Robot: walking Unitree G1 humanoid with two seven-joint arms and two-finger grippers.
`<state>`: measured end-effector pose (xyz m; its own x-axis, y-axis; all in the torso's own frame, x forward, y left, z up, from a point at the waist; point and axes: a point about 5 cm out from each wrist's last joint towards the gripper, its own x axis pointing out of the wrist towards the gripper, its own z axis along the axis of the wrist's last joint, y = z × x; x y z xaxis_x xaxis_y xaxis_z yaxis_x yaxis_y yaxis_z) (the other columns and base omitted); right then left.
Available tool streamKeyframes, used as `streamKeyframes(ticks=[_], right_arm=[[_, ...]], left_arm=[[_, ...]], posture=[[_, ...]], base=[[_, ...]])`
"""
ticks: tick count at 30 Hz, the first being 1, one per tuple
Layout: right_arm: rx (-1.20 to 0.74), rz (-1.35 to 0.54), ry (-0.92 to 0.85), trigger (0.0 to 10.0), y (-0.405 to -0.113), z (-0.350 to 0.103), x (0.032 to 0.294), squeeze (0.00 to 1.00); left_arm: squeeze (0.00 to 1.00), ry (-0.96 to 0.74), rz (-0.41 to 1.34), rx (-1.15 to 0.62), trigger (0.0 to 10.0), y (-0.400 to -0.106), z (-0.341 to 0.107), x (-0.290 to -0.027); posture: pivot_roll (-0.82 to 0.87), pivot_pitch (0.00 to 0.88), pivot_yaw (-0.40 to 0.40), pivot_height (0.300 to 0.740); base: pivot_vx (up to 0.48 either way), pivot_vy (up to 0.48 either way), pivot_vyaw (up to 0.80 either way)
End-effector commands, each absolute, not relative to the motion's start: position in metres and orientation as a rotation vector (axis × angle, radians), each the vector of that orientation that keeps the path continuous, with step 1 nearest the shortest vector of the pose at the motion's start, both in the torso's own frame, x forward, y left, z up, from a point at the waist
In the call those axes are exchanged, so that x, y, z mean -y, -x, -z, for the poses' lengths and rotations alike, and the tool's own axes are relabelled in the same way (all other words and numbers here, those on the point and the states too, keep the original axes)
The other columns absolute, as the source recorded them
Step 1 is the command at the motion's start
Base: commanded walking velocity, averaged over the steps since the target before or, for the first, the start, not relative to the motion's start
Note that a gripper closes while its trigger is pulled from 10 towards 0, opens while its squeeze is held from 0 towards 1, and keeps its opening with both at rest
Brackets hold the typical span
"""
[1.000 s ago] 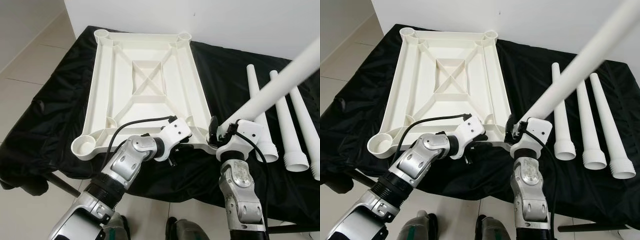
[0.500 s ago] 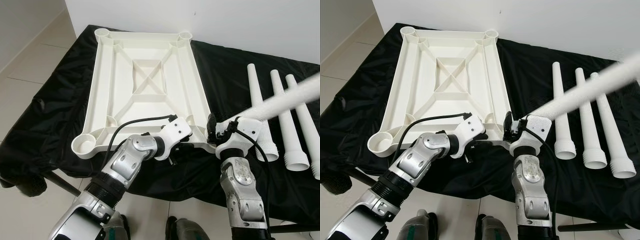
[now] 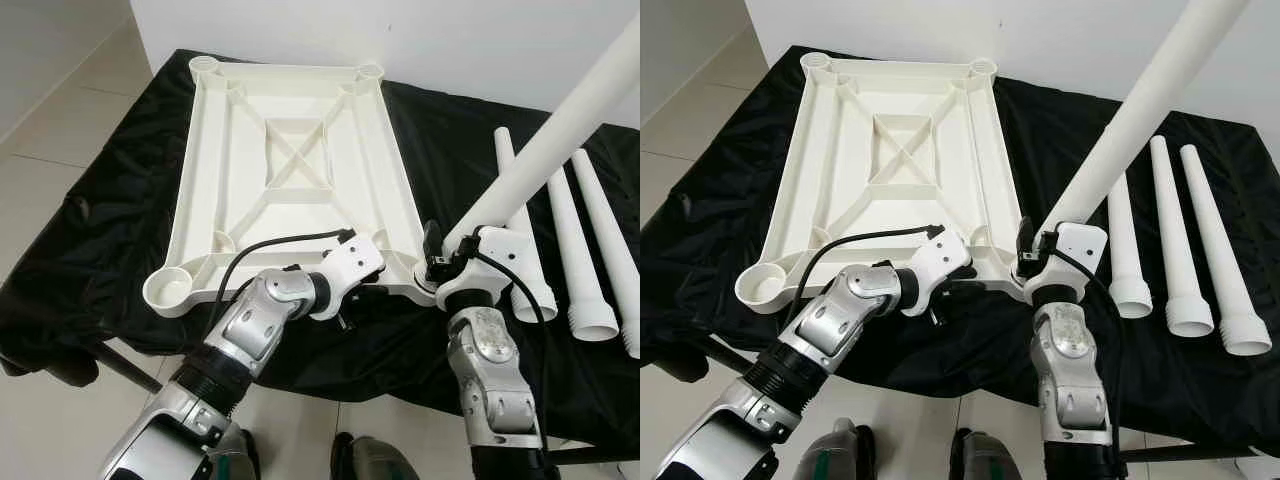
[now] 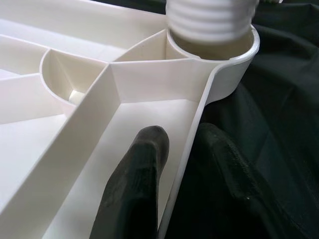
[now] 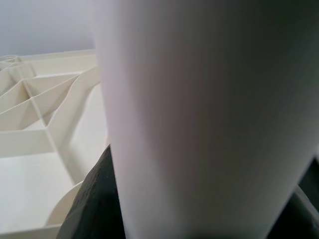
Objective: Building children table
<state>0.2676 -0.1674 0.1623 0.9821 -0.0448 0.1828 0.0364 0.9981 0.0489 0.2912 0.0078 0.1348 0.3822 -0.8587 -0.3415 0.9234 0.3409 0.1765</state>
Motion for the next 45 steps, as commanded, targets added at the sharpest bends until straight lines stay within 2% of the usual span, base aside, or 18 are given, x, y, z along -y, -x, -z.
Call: streamKeyframes(ticks=[1, 2, 3, 7, 17, 23, 36, 45], right_arm=[[0.181, 0.005, -0.047, 9.5, -0.269, -0.161, 0.17, 0.0], [0.181, 0.005, -0.047, 9.5, -0.269, -0.161, 0.17, 0.0], [0.181, -0.034, -0.061, 10.0, -0.27, -0.162, 0.17, 0.0], [0.183, -0.163, -0.057, 10.0, -0.271, -0.16, 0.174, 0.0], [0.122, -0.331, -0.041, 10.0, -0.27, -0.147, 0.175, 0.0], [0.088, -0.364, -0.026, 10.0, -0.269, -0.139, 0.178, 0.0], [0.036, -0.339, 0.027, 10.0, -0.271, -0.124, 0.205, 0.0], [0.031, -0.411, 0.06, 10.0, -0.27, -0.116, 0.187, 0.0]], left_arm=[[0.0, -0.394, 1.126, -0.131, 10.0, -0.297, -0.149, -0.004], [0.0, -0.394, 1.126, -0.131, 10.0, -0.297, -0.149, -0.004], [0.0, -0.393, 1.126, -0.131, 10.0, -0.297, -0.149, -0.004], [0.0, -0.394, 1.129, -0.131, 10.0, -0.297, -0.149, -0.004], [0.0, -0.394, 1.126, -0.131, 10.0, -0.297, -0.149, -0.005], [0.0, -0.393, 1.123, -0.131, 10.0, -0.297, -0.15, -0.005], [0.0, -0.388, 1.116, -0.13, 10.0, -0.298, -0.151, -0.006], [0.0, -0.39, 1.117, -0.129, 10.0, -0.298, -0.152, -0.007]], posture=[[-0.06, 0.059, -0.044, 0.74], [-0.06, 0.059, -0.044, 0.74], [-0.06, 0.058, -0.044, 0.74], [-0.06, 0.051, -0.043, 0.74], [-0.05, 0.055, -0.044, 0.74], [-0.05, 0.059, -0.045, 0.74], [-0.05, 0.076, -0.042, 0.74], [-0.05, 0.077, -0.038, 0.74]], base=[[0.0, 0.0, 0.0], [0.0, 0.0, 0.0], [0.0, 0.0, 0.0], [0.0, 0.0, 0.0], [0.0, 0.0, 0.0], [0.0, 0.0, 0.0], [0.0, 0.0, 0.0], [0.0, 0.0, 0.0]])
